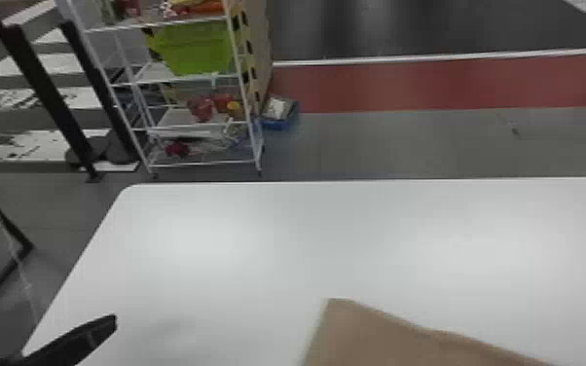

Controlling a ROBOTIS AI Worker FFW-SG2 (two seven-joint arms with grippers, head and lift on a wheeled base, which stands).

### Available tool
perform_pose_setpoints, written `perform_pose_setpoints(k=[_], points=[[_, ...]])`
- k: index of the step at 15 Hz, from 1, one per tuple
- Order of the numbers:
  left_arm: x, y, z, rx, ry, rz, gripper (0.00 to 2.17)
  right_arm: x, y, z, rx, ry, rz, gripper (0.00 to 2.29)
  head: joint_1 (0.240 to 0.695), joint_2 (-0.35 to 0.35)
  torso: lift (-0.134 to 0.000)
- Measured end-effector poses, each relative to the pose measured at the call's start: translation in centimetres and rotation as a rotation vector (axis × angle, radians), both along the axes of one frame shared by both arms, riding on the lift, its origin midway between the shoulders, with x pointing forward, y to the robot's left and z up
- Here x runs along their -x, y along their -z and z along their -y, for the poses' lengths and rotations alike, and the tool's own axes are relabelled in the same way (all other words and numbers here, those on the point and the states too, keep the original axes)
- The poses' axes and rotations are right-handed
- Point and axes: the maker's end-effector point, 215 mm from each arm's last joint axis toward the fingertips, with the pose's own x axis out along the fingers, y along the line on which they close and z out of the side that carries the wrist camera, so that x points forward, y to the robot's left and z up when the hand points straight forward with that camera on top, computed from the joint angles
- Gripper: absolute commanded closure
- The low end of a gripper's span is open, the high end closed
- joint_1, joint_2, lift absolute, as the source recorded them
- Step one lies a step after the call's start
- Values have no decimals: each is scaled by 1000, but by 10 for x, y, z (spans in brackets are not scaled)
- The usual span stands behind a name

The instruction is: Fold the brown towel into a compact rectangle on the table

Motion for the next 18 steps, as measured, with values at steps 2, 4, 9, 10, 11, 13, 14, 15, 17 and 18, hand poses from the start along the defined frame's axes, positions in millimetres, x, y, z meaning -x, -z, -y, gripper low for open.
perform_pose_setpoints(k=[2,4,9,10,11,13,14,15,17,18], points=[[0,0,1,-1,2,0,63,-2,-8,-1,-49,26,3,63,695,113,-122],[0,-1,1,-2,2,0,63,-2,-12,-7,-104,48,-2,73,695,123,-122],[-2,2,5,-8,12,-9,63,3,-6,-23,-274,140,-49,83,695,147,-122],[-2,3,6,-10,15,-12,63,4,-4,-24,-294,149,-55,83,695,151,-122],[-2,4,7,-11,16,-14,63,5,-2,-23,-307,161,-61,83,695,148,-122],[-2,5,7,-11,16,-16,63,6,-1,-12,-331,202,-69,83,695,131,-122],[-2,5,7,-11,16,-16,63,8,1,-4,-352,236,-81,83,695,118,-122],[-2,5,7,-11,15,-16,63,10,1,3,-380,275,-88,83,695,107,-122],[-2,5,7,-11,17,-16,63,11,-4,19,-447,349,-81,83,695,65,-122],[-2,5,8,-11,18,-16,63,12,-6,27,-485,389,-80,83,695,48,-122]])
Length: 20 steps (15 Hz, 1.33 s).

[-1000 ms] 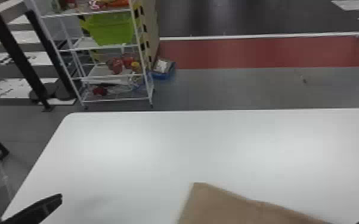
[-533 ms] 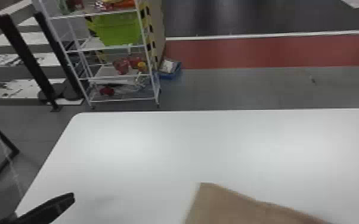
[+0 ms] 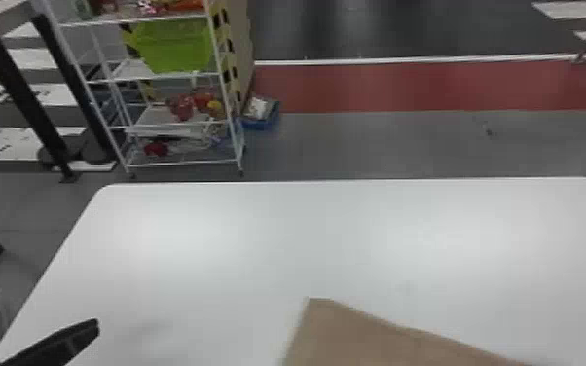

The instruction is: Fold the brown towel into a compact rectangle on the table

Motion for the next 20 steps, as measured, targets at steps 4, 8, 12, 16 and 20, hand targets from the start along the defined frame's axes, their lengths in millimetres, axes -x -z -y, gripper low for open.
perform_pose_setpoints(k=[4,8,12,16,20], points=[[0,5,3,-4,7,-14,63,7,5,-7,-222,191,-99,76,695,37,-122],[1,11,6,-8,13,-29,63,3,-23,-12,-332,248,-77,83,695,55,-122],[4,16,7,3,19,-31,63,9,-29,-3,-379,297,-119,97,695,37,-122],[4,19,11,11,32,-21,63,12,-10,-10,-359,298,-173,73,695,40,-122],[2,28,24,35,61,-32,63,42,28,-24,-554,442,-492,110,695,47,-122]])
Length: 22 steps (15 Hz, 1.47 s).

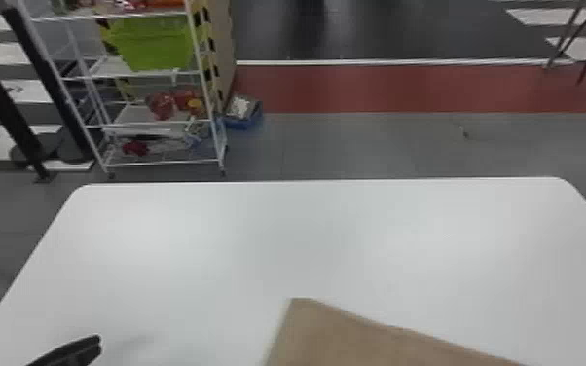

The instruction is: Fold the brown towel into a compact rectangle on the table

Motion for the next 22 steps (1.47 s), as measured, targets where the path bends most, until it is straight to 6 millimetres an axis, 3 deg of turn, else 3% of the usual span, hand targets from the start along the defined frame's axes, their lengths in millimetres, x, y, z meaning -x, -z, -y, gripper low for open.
perform_pose_setpoints(k=[4,6,8,12,14,22], points=[[-6,1,9,12,19,4,63,16,-13,-18,-146,42,-125,167,695,71,-122],[-8,2,10,19,20,2,63,22,-9,-17,-170,74,-190,218,695,68,-122],[-9,6,10,26,19,-3,63,25,-6,-7,-183,120,-239,218,695,57,-122],[-12,9,10,22,21,7,63,22,-1,31,-134,234,-281,218,695,-43,-122],[-13,9,10,21,24,11,63,20,3,36,-121,249,-290,235,695,-65,-122],[-11,13,5,24,11,12,63,17,32,8,-68,190,-368,404,695,11,-122]])
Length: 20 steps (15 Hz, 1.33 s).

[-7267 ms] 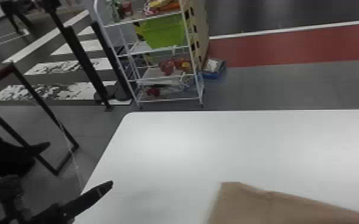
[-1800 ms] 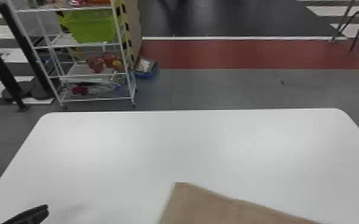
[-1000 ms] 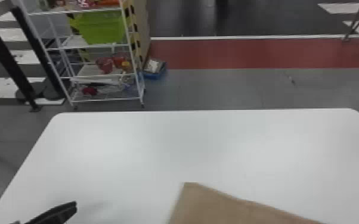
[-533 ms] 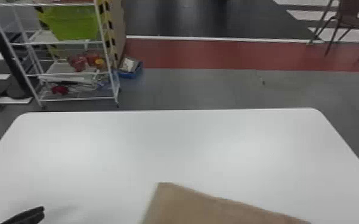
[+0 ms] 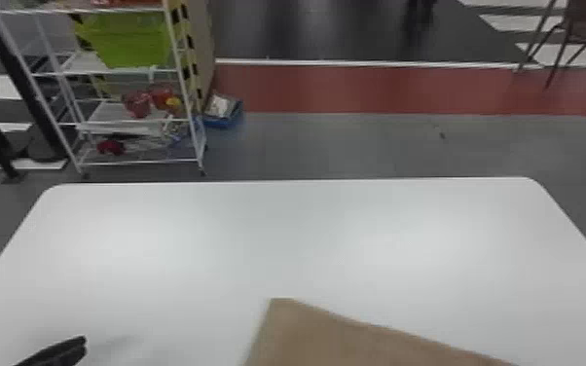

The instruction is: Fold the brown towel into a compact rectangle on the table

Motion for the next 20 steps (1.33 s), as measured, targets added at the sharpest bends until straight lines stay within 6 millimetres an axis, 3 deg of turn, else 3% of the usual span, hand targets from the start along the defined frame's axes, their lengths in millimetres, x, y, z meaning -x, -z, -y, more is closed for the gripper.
perform_pose_setpoints(k=[5,6,7,18,20], points=[[1,1,-1,0,-3,-1,63,3,6,-8,2,-20,-19,542,695,41,-122],[1,1,-1,0,-3,-1,63,4,7,-9,3,-22,-21,734,695,43,-122],[1,1,-1,0,-3,-1,63,5,7,-9,3,-22,-22,768,695,43,-122],[3,2,-1,1,-3,-4,63,7,-8,-10,-55,-3,4,772,695,44,-122],[3,2,-1,1,-2,-4,63,6,-11,-13,-73,-3,11,1028,695,50,-122]])
